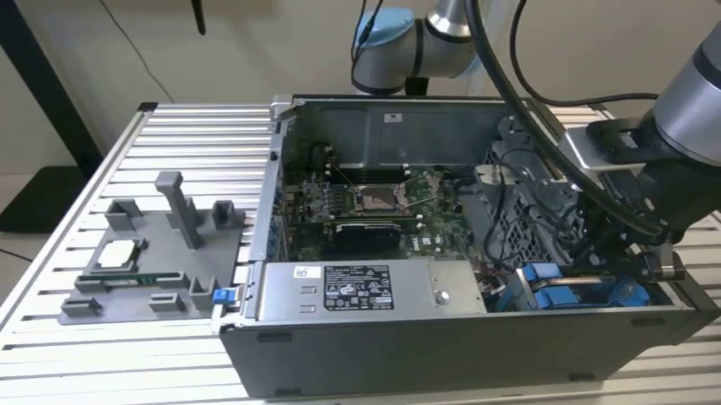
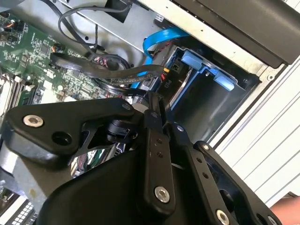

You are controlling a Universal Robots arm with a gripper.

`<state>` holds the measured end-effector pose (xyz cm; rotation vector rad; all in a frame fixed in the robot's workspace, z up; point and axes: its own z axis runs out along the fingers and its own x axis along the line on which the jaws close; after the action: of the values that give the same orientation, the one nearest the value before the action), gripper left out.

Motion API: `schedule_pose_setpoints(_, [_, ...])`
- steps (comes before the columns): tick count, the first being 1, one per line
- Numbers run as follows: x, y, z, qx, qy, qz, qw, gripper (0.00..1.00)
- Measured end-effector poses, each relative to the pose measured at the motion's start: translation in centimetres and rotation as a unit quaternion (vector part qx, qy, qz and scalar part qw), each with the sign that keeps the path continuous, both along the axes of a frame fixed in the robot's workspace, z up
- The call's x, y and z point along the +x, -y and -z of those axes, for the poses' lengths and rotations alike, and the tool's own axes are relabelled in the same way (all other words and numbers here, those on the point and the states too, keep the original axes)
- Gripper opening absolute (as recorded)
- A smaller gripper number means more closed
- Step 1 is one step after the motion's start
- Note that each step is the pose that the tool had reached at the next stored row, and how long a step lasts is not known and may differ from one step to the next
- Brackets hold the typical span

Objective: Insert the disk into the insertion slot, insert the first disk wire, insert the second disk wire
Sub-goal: 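Insert the second disk wire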

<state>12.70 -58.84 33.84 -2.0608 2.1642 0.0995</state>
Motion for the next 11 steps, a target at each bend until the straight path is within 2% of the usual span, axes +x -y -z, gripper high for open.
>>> schedule_pose_setpoints(4, [0.0,0.0,0.35,-0.0005,0.0004,0.0,1.0,0.0])
schedule_pose_setpoints(5, [0.0,0.0,0.39,-0.0001,0.0005,0.0,1.0,1.0])
schedule_pose_setpoints(6, [0.0,0.0,0.36,0.0006,0.0005,0.0,1.0,1.0])
schedule_pose_setpoints(7, [0.0,0.0,-0.01,0.0006,0.0004,0.0,1.0,1.0])
schedule_pose_setpoints(11, [0.0,0.0,-1.86,0.0001,0.0004,0.0,1.0,1.0])
